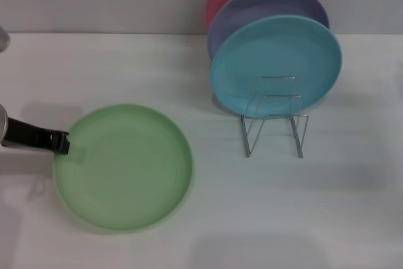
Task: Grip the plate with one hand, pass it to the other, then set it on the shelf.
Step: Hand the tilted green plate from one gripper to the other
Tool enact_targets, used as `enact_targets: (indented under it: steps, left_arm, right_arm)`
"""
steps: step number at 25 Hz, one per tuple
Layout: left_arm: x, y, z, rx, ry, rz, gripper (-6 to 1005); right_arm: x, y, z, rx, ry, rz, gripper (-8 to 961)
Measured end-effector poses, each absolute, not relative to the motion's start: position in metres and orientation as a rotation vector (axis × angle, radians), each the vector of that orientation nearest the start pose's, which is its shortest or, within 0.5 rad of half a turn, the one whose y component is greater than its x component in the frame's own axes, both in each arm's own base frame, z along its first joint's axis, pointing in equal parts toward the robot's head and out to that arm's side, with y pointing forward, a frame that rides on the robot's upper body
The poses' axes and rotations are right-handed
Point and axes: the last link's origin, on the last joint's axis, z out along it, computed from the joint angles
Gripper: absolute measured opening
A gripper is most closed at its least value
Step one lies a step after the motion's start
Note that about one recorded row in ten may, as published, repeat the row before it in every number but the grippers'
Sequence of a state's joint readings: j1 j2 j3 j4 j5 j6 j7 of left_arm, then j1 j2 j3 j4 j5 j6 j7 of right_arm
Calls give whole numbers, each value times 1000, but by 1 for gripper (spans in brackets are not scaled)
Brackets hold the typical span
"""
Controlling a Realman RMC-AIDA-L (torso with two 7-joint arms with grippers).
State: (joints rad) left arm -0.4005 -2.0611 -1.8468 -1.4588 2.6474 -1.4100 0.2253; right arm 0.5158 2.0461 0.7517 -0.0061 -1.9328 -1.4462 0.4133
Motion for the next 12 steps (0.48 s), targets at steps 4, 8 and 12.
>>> enact_targets:
  steps: [4, 8, 12]
  left_arm:
    - [-236, 354, 50, -2077, -1370, 181, 35]
    - [-230, 361, 61, -2067, -1307, 119, 35]
    - [-225, 367, 64, -2066, -1270, 48, 35]
  right_arm:
    - [332, 339, 68, -1265, 488, 992, 607]
    - [333, 343, 69, -1264, 501, 977, 607]
    - [334, 343, 69, -1261, 506, 972, 607]
